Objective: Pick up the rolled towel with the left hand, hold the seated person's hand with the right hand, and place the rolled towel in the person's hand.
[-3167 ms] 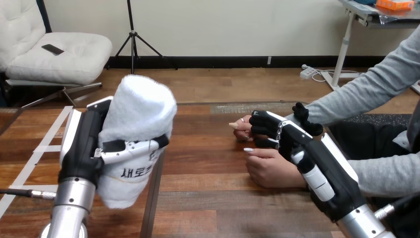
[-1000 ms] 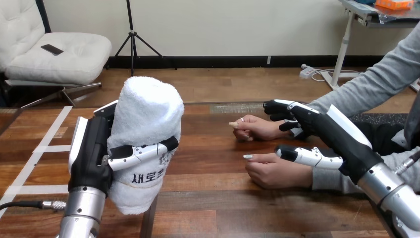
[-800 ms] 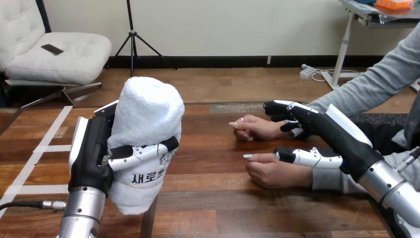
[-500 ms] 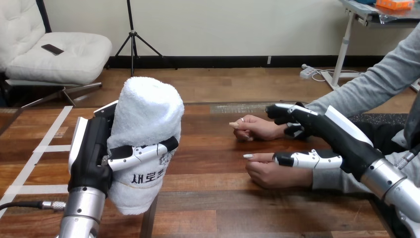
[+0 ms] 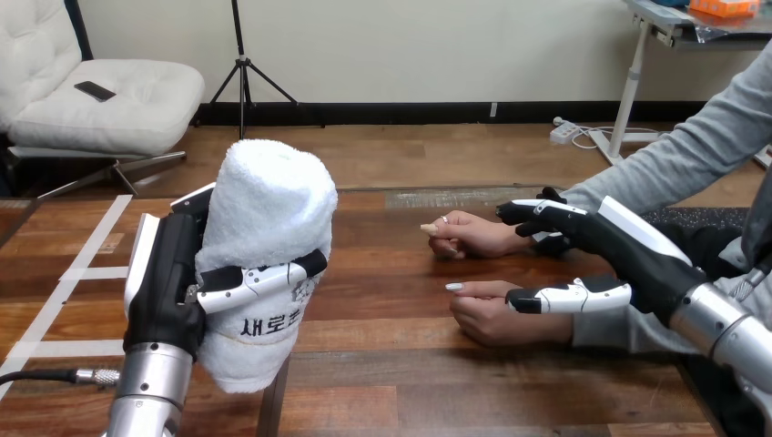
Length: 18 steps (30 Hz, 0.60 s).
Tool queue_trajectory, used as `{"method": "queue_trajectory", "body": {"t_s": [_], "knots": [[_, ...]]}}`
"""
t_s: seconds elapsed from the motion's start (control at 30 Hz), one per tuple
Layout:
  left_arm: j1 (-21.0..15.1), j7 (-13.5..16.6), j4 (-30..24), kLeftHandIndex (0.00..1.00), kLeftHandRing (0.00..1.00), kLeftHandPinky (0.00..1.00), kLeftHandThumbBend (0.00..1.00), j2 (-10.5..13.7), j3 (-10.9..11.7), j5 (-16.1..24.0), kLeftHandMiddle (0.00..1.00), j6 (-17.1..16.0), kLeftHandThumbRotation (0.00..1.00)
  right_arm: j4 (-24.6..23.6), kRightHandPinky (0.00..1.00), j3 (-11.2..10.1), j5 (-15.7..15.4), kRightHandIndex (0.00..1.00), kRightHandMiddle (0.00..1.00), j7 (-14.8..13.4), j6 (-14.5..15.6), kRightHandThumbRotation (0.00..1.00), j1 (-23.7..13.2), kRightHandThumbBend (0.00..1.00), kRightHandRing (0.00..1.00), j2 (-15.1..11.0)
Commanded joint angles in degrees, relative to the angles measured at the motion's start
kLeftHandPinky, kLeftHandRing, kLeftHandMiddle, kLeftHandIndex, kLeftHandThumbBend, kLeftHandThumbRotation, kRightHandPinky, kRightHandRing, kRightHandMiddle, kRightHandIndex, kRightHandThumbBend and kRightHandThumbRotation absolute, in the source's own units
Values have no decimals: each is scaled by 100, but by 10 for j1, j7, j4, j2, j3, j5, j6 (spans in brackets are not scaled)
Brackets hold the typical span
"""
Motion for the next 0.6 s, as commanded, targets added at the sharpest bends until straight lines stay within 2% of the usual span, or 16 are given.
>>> {"method": "queue_trajectory", "body": {"t_s": [0.0,0.33,0.57], "knots": [[-30,0,-12,39,32,27,64,2,15,-5,37,-28,0,15,75,7,-7,86,86,-14,-2,56,-63,100,84,-18],[-31,-8,-5,39,32,27,63,2,18,-14,37,-39,0,47,74,15,-20,85,86,-14,-9,54,-79,100,83,-21],[-29,-12,-3,39,32,27,62,3,22,-13,37,-46,0,65,75,23,-33,86,86,-22,1,53,-87,100,84,-24]]}}
